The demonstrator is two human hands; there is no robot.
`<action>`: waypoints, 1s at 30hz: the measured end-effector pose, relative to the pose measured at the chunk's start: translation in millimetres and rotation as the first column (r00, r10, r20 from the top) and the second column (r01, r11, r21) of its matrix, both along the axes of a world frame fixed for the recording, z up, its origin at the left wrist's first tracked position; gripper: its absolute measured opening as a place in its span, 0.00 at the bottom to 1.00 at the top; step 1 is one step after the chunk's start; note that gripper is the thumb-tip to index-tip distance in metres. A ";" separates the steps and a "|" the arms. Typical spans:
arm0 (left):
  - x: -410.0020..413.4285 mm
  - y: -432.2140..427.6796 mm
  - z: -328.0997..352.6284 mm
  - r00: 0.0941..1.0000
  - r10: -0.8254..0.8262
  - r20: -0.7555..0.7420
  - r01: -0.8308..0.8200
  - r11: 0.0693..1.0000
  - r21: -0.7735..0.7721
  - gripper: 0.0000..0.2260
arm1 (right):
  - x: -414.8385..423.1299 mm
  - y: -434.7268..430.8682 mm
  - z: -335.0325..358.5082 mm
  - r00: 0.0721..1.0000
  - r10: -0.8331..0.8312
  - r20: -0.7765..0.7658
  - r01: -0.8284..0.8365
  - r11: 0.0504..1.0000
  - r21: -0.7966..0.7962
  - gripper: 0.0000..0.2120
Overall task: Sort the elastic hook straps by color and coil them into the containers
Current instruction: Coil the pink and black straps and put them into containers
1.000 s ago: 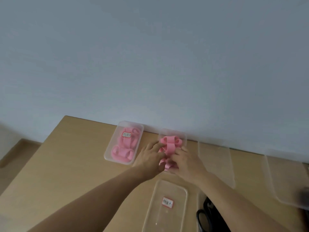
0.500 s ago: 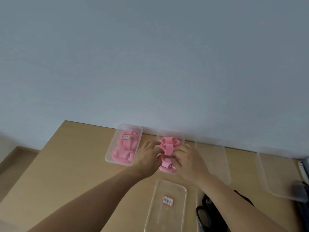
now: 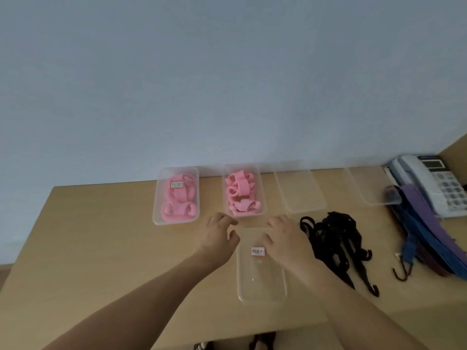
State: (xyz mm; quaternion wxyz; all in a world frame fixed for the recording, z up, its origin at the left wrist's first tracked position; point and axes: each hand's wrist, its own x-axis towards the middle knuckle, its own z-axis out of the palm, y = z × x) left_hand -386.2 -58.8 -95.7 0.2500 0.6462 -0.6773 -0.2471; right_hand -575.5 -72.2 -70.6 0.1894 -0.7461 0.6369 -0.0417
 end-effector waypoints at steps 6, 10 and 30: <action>-3.8 8.4 -3.4 0.999 -0.037 -0.026 0.039 0.994 0.105 0.12 | 7.3 26.7 -13.5 0.966 -0.201 -0.166 0.229 0.958 0.174 0.29; 0.5 10.2 -8.8 0.995 0.052 -0.080 -0.030 0.965 0.260 0.12 | 20.3 33.8 -23.1 0.926 -0.323 -0.197 0.370 0.882 0.291 0.43; 14.3 2.2 34.1 0.980 0.071 -0.186 0.046 0.826 0.562 0.10 | 3.2 13.3 36.6 0.786 -0.405 0.467 0.299 0.910 0.286 0.05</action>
